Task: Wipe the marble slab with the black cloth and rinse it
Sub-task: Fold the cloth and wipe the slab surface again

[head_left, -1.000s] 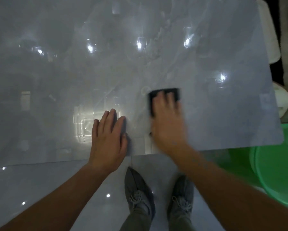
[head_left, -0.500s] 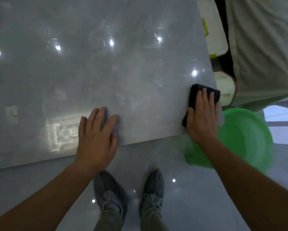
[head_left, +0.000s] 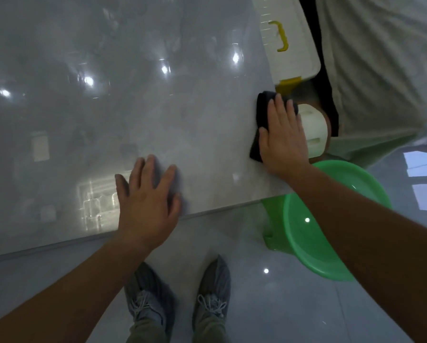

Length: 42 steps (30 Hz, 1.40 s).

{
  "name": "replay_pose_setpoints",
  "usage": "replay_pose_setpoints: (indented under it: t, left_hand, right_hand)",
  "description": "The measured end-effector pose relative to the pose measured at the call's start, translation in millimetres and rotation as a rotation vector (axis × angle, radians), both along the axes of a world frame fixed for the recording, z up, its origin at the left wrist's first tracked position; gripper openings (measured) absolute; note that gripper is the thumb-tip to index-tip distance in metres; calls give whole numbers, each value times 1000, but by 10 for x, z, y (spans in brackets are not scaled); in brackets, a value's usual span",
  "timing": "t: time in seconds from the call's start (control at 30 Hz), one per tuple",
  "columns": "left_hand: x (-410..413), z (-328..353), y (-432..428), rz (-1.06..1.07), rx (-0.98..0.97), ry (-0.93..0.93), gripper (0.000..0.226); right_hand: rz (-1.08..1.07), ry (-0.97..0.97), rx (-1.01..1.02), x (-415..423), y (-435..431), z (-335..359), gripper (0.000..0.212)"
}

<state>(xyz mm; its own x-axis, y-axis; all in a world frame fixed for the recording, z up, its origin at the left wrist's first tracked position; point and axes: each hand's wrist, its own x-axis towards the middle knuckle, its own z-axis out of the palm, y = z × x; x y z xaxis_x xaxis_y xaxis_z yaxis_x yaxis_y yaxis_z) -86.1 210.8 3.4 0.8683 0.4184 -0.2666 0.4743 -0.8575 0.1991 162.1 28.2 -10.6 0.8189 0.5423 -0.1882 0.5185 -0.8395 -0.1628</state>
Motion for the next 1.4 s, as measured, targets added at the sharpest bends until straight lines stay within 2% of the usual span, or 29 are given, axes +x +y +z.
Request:
replay_pose_setpoints:
  t: [0.07, 0.13, 0.23, 0.3, 0.37, 0.5, 0.6, 0.77, 0.87, 0.93, 1.03, 1.1, 1.17, 1.27, 1.33, 1.4]
  left_hand:
    - [-11, 0, 4, -5, 4, 1, 60]
    - [-30, 12, 16, -4, 5, 0, 59]
    - [-45, 25, 31, -1, -95, -55, 55]
    - [-152, 53, 126, 38, -148, -111, 52]
    - [-328, 81, 300, 102, -113, -136, 51]
    - [-844, 37, 879, 314, 76, -32, 53]
    - [-1208, -11, 1342, 405, 107, 38, 54]
    - [-1462, 3, 1686, 269, 63, -27, 51]
    - [-1609, 30, 1934, 266, 8, -99, 48]
    - [-1725, -1, 2154, 294, 53, -90, 52]
    - [-1829, -72, 2528, 345, 120, -9, 61]
    - [-1859, -115, 2753, 340, 102, 10, 67]
    - [-1881, -150, 2868, 324, 82, 4, 71]
    - [-1915, -178, 2883, 315, 83, -19, 70]
    - [-1931, -198, 2899, 315, 68, -25, 68]
    - [-1938, -193, 2917, 319, 56, -34, 67]
  right_hand:
    - [21, -27, -17, -79, -12, -8, 63]
    - [151, -39, -37, -459, -133, 24, 65]
    - [298, -20, -36, -980, -373, 21, 68]
    - [292, -32, -20, -1031, -309, -3, 67]
    - [264, -34, -20, -987, -111, -18, 65]
    - [157, -27, 26, -831, 549, -64, 67]
    - [154, -60, 40, -1007, 1244, -49, 69]
    - [701, -40, 27, -2368, 1929, 0, 68]
    - [845, -18, 19, -2298, 1927, 4, 64]
    - [779, -46, -7, -1993, 2059, -57, 63]
    - [389, -52, 15, -1653, 2650, -80, 66]
    - [225, -72, 22, -1864, 3076, -56, 68]
    - [352, -94, 46, -2356, 3238, -15, 68]
    - [747, -54, 34, -3131, 2997, 44, 67]
    - [888, -32, 47, -3040, 2924, 28, 64]
    - [868, -59, 28, -2719, 2990, -43, 62]
